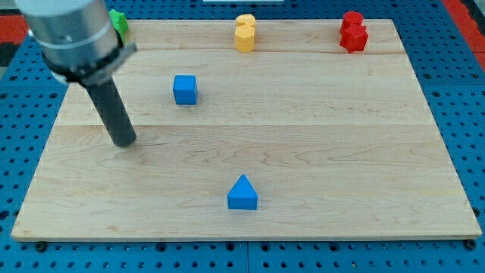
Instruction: Move the blue cube into the blue triangle
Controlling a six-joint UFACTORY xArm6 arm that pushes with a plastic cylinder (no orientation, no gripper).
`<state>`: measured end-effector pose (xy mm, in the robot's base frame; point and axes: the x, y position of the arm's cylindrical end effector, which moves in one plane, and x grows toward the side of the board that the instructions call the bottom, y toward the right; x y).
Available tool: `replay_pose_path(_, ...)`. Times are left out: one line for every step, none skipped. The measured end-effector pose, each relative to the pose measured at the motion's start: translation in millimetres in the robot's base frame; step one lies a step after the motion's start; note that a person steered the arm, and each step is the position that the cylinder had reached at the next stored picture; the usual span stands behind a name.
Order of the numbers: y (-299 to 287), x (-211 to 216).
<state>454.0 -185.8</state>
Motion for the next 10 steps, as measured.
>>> replay_pose_path(-2.2,-74.2)
replay_pose_path(21.6,-133.2)
replay_pose_path(84.0,-135.4)
replay_pose_path(105.9,-88.0)
replay_pose_path(107.7,-43.5)
replay_pose_path(99.1,-21.6)
replay_pose_path(86.9,-50.6)
replay_pose_path(82.1,-60.1)
replay_pose_path(58.0,-37.8)
replay_pose_path(23.8,-36.7)
